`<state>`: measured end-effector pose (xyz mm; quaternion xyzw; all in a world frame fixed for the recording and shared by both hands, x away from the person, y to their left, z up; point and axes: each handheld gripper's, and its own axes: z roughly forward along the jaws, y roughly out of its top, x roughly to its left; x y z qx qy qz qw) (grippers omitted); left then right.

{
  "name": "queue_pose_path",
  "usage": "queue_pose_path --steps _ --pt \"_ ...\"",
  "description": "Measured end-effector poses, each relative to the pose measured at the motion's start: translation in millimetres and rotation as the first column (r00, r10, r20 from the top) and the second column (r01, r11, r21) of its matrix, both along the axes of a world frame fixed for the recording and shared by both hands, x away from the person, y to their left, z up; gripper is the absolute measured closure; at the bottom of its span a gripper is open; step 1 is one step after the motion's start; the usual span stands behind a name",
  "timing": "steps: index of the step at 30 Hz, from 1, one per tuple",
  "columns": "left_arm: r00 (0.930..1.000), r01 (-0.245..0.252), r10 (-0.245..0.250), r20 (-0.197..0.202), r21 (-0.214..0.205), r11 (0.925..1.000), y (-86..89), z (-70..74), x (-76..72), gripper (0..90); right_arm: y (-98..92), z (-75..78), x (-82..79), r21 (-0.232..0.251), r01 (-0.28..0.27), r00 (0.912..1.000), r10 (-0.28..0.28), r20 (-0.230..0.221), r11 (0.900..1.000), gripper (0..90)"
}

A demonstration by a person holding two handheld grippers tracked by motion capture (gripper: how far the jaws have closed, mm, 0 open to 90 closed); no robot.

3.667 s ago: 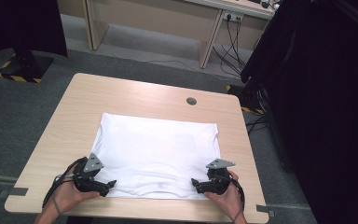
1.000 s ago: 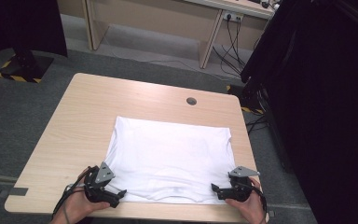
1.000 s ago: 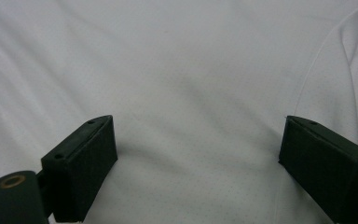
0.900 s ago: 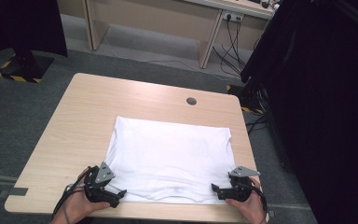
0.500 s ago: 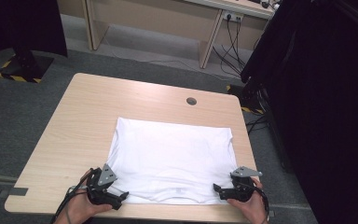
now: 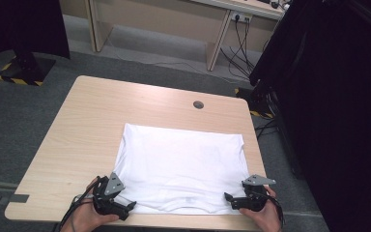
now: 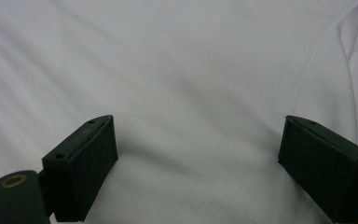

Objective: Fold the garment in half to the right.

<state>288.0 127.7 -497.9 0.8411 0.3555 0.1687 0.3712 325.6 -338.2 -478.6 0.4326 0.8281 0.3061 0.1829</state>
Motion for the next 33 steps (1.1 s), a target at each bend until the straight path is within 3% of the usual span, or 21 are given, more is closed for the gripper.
queue_pose_path --steps 8,22,25,27,30,33 --pt "0.9999 0.012 -0.012 -0.001 -0.001 0.9999 -2.8 0.0 -2.3 0.0 -2.1 0.9 -1.8 -0.009 0.001 0.9999 -0.001 -0.011 1.0 11.7" --pt "0.9988 0.05 -0.05 0.0 0.002 0.9988 -24.5 0.3 -5.3 0.0 -21.5 3.8 -11.0 -0.023 0.033 0.9985 -0.033 -0.043 0.9992 11.7" --pt "0.9986 0.053 -0.053 0.002 -0.004 0.9986 -22.5 1.2 -5.6 1.0 -17.9 5.2 -9.8 -0.035 0.034 0.9984 -0.035 -0.044 0.9988 11.1" --pt "0.9988 0.05 -0.05 0.0 -0.009 0.9987 -18.1 4.1 -5.9 5.8 -14.2 7.7 -8.6 -0.02 0.025 0.9996 -0.025 -0.014 0.9995 11.1" --pt "1.0 0.005 -0.004 0.006 -0.034 0.9994 -9.8 7.9 -7.3 5.9 -5.8 11.0 -8.2 0.023 0.015 0.9996 -0.016 0.025 0.9996 11.2" --pt "0.9998 -0.016 0.017 0.009 -0.027 0.9995 -1.9 9.4 -11.1 5.5 1.0 8.9 -7.0 0.012 -0.008 0.9998 0.008 0.019 0.9999 11.2"
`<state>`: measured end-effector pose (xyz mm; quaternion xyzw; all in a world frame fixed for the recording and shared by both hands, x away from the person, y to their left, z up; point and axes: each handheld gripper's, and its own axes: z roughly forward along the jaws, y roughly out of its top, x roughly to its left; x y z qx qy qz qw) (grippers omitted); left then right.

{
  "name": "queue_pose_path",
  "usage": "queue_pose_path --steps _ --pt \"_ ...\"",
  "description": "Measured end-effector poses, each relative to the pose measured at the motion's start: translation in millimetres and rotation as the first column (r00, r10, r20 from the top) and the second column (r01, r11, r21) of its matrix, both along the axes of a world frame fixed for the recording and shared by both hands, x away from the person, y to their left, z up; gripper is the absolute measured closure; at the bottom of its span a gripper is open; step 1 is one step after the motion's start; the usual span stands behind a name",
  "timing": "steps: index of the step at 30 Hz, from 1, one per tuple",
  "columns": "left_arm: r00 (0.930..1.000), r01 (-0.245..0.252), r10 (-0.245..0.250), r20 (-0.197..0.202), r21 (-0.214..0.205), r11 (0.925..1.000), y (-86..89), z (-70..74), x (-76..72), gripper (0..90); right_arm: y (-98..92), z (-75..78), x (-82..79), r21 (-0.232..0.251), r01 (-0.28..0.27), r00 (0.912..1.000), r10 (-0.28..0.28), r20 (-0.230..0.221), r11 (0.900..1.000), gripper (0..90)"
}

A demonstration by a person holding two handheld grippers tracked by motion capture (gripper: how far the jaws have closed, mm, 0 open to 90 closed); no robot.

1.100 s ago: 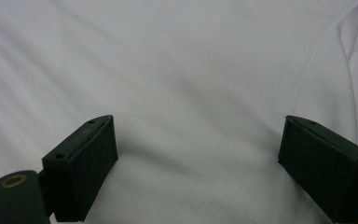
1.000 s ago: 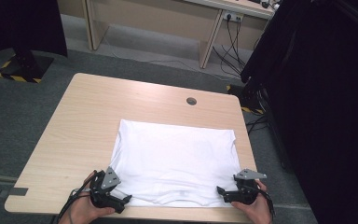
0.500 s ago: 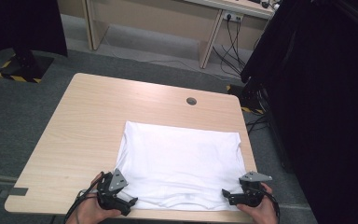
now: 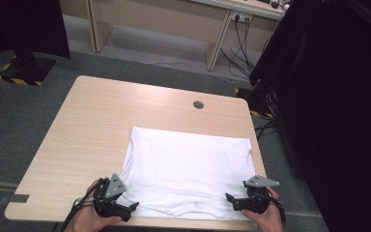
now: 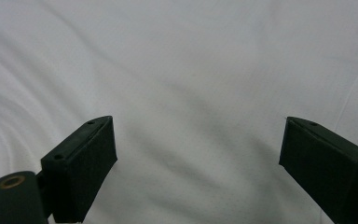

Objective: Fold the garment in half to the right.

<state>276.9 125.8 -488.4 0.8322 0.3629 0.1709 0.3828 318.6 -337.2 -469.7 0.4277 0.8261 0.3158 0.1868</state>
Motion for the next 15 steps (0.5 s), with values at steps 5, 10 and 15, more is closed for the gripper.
queue_pose_path --steps 5,10,15 --pt "0.9998 -0.019 0.019 0.003 0.011 0.9998 10.8 -1.1 -15.3 5.4 -0.8 -2.7 0.3 -0.012 0.006 0.9998 -0.006 -0.017 0.9999 11.2" --pt "0.9999 -0.004 0.004 -0.012 0.022 0.9997 10.7 -8.2 -28.0 5.8 -2.9 -1.8 0.3 -0.01 0.016 0.9997 -0.016 -0.018 0.9998 11.3" --pt "0.9994 -0.034 0.034 0.007 -0.003 0.9994 6.7 -9.3 -15.1 12.2 -0.2 -3.3 0.4 -0.013 0.007 0.9996 -0.008 -0.028 0.9999 11.5"
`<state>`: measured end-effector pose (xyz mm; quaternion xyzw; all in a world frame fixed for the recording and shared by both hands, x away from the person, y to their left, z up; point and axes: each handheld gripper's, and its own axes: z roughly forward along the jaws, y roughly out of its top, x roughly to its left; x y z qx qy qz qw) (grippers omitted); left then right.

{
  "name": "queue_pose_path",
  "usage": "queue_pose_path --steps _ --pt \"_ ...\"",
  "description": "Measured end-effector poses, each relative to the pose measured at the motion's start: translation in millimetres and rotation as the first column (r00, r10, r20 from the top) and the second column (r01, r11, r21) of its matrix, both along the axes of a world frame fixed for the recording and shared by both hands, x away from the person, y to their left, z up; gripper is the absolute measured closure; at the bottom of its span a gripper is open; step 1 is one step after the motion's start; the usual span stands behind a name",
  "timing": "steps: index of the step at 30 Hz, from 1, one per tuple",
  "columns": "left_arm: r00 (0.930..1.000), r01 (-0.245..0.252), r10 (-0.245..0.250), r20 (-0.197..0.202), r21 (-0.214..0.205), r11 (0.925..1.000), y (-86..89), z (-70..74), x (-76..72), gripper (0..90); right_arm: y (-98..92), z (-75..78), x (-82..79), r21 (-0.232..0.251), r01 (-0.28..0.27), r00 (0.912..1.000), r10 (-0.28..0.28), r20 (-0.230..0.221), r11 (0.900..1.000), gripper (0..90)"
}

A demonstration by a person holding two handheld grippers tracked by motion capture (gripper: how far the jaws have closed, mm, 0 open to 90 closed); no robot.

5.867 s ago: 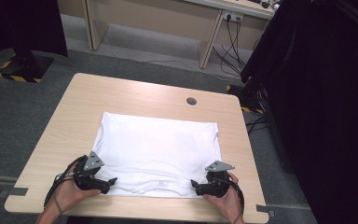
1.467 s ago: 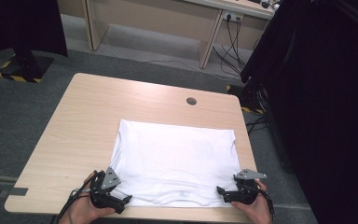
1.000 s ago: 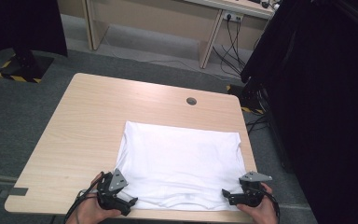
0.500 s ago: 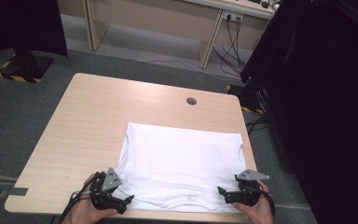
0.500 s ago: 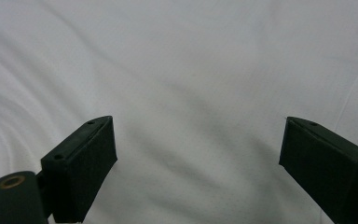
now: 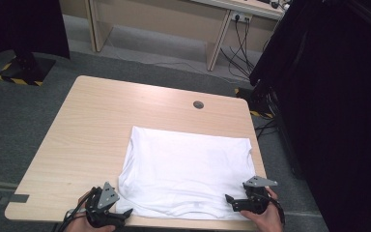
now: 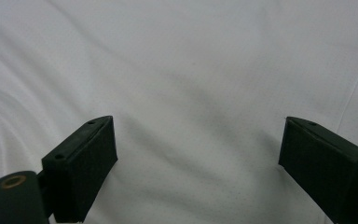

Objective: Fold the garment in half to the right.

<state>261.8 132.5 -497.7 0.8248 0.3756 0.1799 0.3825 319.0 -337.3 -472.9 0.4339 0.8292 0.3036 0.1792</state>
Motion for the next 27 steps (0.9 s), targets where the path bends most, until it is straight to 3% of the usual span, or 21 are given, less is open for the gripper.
queue_pose_path --steps 2,4,8,11,19,24,27 --pt "0.9999 -0.002 0.002 0.011 -0.007 1.0 -0.6 1.6 6.2 21.4 0.5 0.3 0.4 0.003 0.003 1.0 -0.003 0.005 1.0 11.5" --pt "0.9996 0.019 -0.019 0.022 -0.013 0.9997 -4.0 2.4 8.5 36.0 1.4 0.3 0.9 0.004 0.003 1.0 -0.003 0.005 1.0 11.8" --pt "0.9981 0.05 -0.049 0.036 -0.014 0.9987 -11.4 3.3 3.9 61.4 4.5 -2.0 2.9 0.005 -0.004 1.0 0.004 -0.007 1.0 12.1" --pt "0.996 0.068 -0.068 0.057 0.002 0.9977 -14.8 2.9 -0.2 73.6 3.8 -5.1 2.9 0.002 -0.007 0.9999 0.007 -0.015 1.0 11.2" --pt "0.9938 0.102 -0.1 0.047 -0.025 0.9945 -21.0 1.3 -7.1 77.5 -9.8 -4.4 -0.9 0.002 0.003 0.9997 -0.003 -0.024 1.0 11.4" --pt "0.9931 0.111 -0.11 0.042 -0.035 0.9932 -21.7 1.1 -8.0 77.6 -10.5 -2.2 -1.6 -0.017 0.016 0.9989 -0.017 -0.043 0.9997 11.4" --pt "0.9926 0.114 -0.112 0.046 -0.034 0.993 -21.7 0.7 -8.1 77.5 -7.3 0.9 -0.5 -0.023 0.019 0.9994 -0.02 -0.03 0.9995 11.9"
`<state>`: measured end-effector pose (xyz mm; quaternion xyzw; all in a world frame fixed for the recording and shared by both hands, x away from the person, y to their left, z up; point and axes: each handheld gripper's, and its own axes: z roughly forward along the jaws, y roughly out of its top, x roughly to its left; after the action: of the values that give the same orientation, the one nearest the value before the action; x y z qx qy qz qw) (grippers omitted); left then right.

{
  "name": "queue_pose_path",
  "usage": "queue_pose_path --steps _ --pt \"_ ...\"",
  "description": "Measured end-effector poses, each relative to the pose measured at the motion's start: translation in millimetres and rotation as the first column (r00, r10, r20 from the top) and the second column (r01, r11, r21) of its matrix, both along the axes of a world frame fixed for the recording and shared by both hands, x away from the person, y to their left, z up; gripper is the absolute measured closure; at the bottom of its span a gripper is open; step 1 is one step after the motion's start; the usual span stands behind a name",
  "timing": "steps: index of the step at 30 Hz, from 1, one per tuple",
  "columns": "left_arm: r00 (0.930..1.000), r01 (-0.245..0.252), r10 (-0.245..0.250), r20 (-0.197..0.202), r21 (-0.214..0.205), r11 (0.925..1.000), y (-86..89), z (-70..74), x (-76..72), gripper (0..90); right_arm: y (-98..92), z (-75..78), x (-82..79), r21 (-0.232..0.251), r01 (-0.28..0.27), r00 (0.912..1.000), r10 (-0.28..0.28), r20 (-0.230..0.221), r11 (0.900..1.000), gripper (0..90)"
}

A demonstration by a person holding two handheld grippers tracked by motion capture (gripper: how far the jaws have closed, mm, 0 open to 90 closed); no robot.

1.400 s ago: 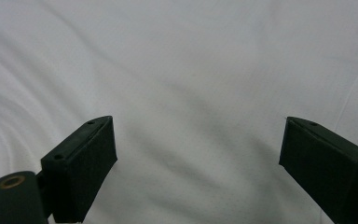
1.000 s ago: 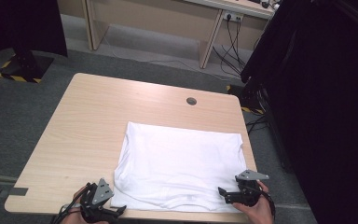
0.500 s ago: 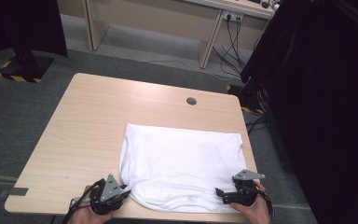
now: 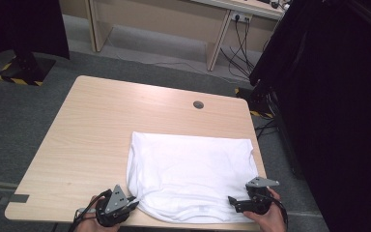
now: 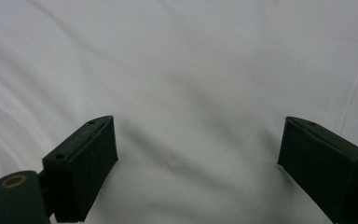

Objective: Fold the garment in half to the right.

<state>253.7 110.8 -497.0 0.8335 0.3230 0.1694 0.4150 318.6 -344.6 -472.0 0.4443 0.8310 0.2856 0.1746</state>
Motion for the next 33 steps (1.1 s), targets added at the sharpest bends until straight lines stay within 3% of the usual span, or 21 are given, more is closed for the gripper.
queue_pose_path --steps 3,6,10,14,15,16,17,24,26,29,33 --pt "1.0 0.0 0.0 0.001 -0.013 0.9999 0.1 -1.1 1.0 77.5 6.1 5.8 2.7 0.039 -0.003 0.9996 0.002 0.029 0.9992 11.9" --pt "1.0 0.003 -0.003 0.001 -0.008 1.0 0.1 -0.6 1.5 77.5 18.3 12.2 9.4 0.039 -0.046 0.9979 0.044 0.047 0.9982 11.9" --pt "1.0 -0.003 0.003 0.0 -0.009 1.0 2.3 -0.6 1.6 77.4 33.0 14.1 23.4 -0.013 -0.066 0.9973 0.066 0.031 0.9977 12.1" --pt "1.0 -0.004 0.004 0.004 -0.012 0.9999 3.4 -1.2 1.9 77.4 28.8 4.5 31.5 -0.055 -0.006 1.0 0.006 -0.008 0.9985 12.1" --pt "1.0 -0.003 0.003 0.001 -0.013 0.9999 3.3 -1.1 2.0 77.4 25.2 0.6 30.8 -0.043 0.007 0.9998 -0.008 -0.02 0.999 11.3" --pt "1.0 0.0 0.0 0.0 -0.01 0.9999 3.7 -0.7 2.7 77.4 21.0 -1.8 28.9 0.0 0.027 0.9993 -0.027 -0.024 0.9996 11.2" --pt "1.0 0.001 -0.001 -0.004 -0.013 0.9999 3.9 -0.7 3.1 77.4 17.3 -3.1 25.6 0.008 0.025 0.9997 -0.025 -0.006 0.9997 11.3" --pt "1.0 0.001 -0.001 -0.008 -0.02 0.9998 4.4 -0.8 3.8 77.3 9.7 -2.8 17.6 0.009 0.035 0.9993 -0.035 -0.012 0.9994 11.1" --pt "1.0 0.0 0.0 -0.007 -0.016 0.9999 4.1 -0.7 3.6 77.3 12.0 0.3 19.5 0.005 0.034 0.9993 -0.034 -0.018 0.9994 11.0" --pt "0.9999 -0.003 0.003 -0.014 -0.015 0.9999 3.2 0.0 3.7 77.3 19.4 9.5 21.3 0.074 0.02 0.9998 -0.021 0.004 0.9971 11.6" --pt "0.9999 -0.004 0.004 -0.01 -0.005 1.0 2.9 0.4 3.4 77.3 46.3 25.7 27.8 0.077 -0.059 0.9973 0.055 0.048 0.9953 13.1"
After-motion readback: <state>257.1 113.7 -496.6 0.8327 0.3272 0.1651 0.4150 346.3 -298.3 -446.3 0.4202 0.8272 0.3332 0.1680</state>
